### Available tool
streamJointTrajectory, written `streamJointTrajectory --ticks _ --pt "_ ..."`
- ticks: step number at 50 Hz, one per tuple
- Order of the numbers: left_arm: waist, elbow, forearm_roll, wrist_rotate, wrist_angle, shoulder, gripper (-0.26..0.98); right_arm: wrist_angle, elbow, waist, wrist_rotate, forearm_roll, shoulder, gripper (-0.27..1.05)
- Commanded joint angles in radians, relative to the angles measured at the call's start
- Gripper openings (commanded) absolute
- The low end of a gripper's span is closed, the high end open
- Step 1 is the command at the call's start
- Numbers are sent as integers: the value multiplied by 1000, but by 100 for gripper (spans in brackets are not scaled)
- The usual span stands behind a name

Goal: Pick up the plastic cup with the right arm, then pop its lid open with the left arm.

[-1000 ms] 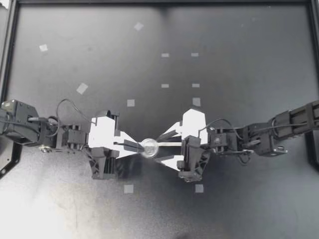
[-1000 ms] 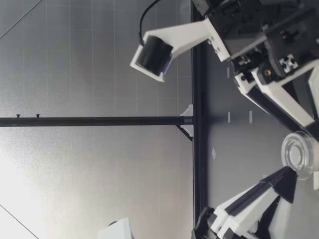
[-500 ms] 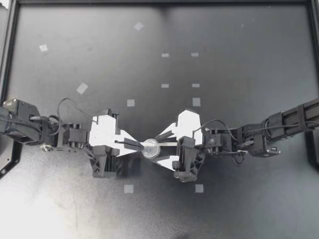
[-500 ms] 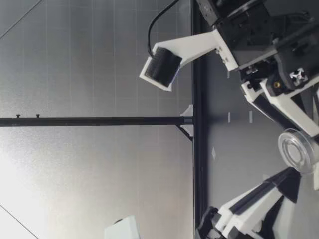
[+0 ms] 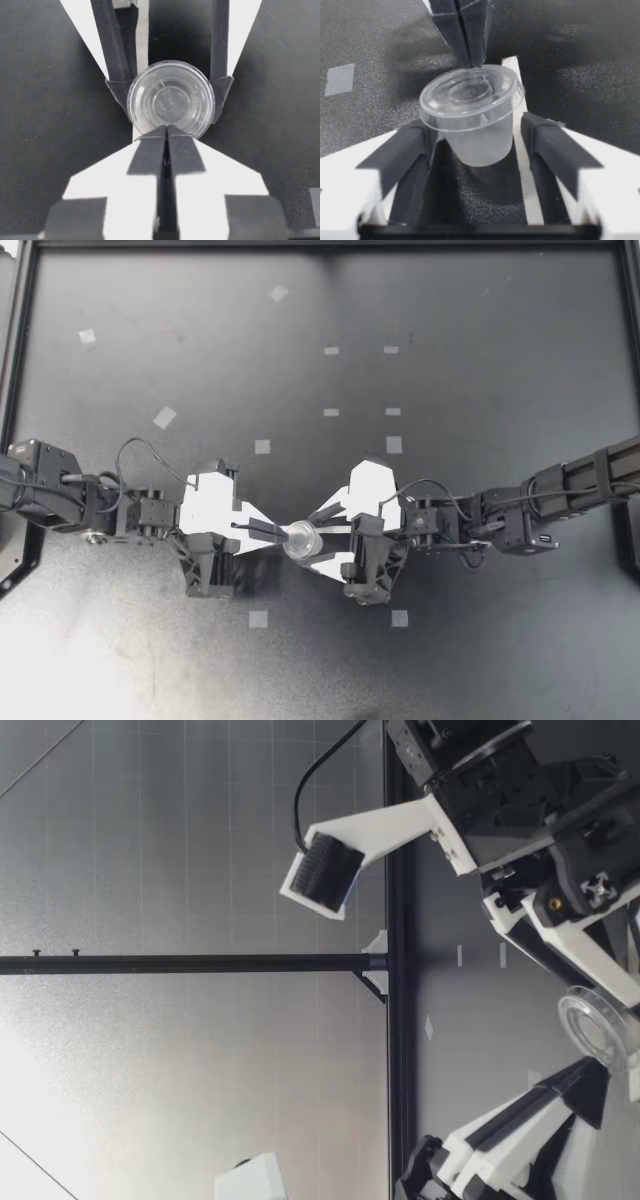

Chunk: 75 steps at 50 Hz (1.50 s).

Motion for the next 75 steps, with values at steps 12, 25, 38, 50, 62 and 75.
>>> streamJointTrajectory --ticks 12,25,38,50,62,75 --pt "3 -8 -2 0 -9 -3 -2 49 -17 -5 2 -2 -32 68" --pt "3 -8 -2 0 -9 -2 -2 57 -17 -5 2 -2 -35 67" --pt "3 -8 -2 0 -9 -2 -2 104 -17 -5 2 -14 -55 59" --pt "3 -9 -2 0 -9 -3 -2 118 -17 -5 2 -25 -74 41" --pt "3 -6 -2 0 -9 -2 -2 121 -25 -3 9 -25 -74 40" --pt "3 -5 -2 -5 -9 -11 -2 121 -21 -3 11 -25 -78 35"
